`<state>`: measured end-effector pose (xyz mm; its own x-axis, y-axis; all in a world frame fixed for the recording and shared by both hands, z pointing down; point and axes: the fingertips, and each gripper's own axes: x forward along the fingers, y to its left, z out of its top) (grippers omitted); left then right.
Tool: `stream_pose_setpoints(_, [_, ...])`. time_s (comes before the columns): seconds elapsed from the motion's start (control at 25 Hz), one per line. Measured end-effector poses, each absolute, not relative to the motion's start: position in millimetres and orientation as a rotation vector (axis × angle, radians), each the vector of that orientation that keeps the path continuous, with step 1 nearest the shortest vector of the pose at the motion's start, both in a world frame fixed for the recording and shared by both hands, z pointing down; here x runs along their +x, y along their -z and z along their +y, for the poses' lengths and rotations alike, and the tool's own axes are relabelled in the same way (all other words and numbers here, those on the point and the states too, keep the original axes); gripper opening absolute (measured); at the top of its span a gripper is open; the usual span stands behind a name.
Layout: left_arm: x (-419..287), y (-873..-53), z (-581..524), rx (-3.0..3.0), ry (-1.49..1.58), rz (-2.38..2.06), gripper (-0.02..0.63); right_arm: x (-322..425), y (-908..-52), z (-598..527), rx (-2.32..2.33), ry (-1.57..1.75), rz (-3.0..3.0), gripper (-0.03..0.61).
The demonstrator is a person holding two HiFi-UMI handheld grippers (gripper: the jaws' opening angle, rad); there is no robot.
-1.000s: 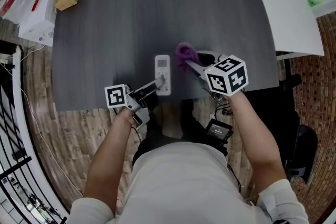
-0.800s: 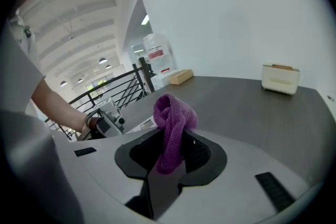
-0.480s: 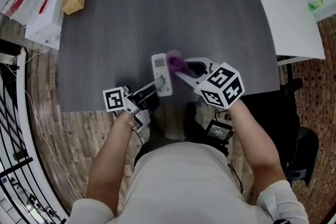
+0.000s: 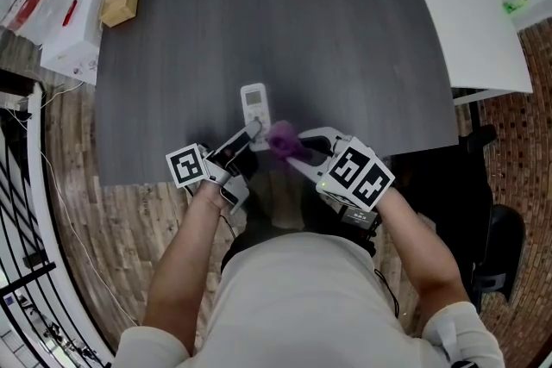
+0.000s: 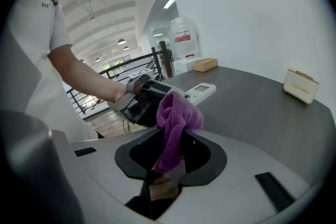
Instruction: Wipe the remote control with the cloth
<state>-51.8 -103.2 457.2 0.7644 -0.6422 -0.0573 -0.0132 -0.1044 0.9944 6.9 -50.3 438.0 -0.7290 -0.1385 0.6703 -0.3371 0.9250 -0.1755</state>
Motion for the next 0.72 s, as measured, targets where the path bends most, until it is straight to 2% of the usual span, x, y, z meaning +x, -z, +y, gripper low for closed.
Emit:
stream_pose_setpoints(0.28, [-56, -447, -100, 1.773, 0.468, -0.626, 0.100, 7, -435, 2, 0.047, -0.200, -2.373, 0.106])
stream_pose_setpoints(0.56, [-53, -438, -83, 2.381, -0.225, -0.952, 0.100, 42, -407, -75, 0.365, -0.135, -2.359, 0.107])
stream_pose_setpoints(0.72, [-48, -438, -79, 2.543, -0.557, -1.062, 0.100, 66, -417, -125, 0.570, -0.273, -2.248, 0.107])
